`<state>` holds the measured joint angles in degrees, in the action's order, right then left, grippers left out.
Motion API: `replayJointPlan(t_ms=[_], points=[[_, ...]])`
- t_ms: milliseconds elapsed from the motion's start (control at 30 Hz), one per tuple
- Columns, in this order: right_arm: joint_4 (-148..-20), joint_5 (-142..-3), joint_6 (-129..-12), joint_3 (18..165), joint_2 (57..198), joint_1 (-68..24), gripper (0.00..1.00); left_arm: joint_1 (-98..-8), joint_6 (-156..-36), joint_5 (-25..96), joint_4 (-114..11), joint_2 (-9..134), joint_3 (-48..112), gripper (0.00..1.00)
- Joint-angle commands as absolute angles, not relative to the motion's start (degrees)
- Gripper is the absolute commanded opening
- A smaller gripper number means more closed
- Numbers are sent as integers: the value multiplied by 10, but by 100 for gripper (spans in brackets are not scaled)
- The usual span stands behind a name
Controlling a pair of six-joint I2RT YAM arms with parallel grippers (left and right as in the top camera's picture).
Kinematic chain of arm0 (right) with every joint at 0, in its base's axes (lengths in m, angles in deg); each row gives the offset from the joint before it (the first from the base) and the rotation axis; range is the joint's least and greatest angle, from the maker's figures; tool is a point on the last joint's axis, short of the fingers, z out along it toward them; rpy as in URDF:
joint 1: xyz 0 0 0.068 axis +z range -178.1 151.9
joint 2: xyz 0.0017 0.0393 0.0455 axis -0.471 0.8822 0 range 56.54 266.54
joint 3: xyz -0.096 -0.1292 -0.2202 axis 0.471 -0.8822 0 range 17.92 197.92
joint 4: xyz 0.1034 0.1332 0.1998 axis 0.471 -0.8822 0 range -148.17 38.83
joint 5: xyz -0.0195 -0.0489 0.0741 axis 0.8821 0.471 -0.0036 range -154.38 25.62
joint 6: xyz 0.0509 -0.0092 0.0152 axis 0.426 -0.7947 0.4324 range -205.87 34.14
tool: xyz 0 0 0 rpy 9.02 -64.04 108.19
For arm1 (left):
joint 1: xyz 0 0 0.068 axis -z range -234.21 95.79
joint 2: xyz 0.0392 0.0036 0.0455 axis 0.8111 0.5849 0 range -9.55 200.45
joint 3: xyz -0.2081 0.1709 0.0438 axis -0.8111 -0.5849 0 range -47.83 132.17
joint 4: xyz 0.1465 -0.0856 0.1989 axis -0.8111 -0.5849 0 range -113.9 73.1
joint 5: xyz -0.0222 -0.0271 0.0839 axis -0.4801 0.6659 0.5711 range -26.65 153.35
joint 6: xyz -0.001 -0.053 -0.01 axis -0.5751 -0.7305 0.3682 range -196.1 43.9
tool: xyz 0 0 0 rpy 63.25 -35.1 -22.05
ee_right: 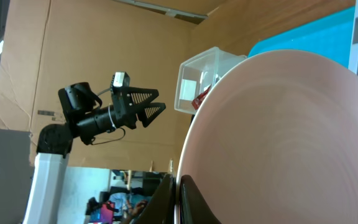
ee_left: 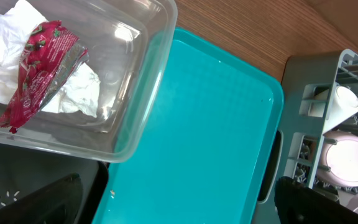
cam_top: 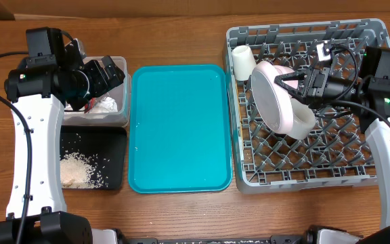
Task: Sort waste into correct bins and load items into the dishwasher
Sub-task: 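Stand the plate upright in the rack slots and release it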
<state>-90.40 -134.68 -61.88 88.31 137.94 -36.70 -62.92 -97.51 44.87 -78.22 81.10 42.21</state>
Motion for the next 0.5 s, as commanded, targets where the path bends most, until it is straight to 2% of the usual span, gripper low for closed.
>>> replayJointPlan(t_ms=[0, 467], points=[[-903, -1361, -600, 880, 1377, -367, 4, -625, -969, 445, -782, 812, 428, 100], [-885, -1272, -521, 851, 1377, -332, 4, -625, -969, 445, -782, 812, 428, 100]])
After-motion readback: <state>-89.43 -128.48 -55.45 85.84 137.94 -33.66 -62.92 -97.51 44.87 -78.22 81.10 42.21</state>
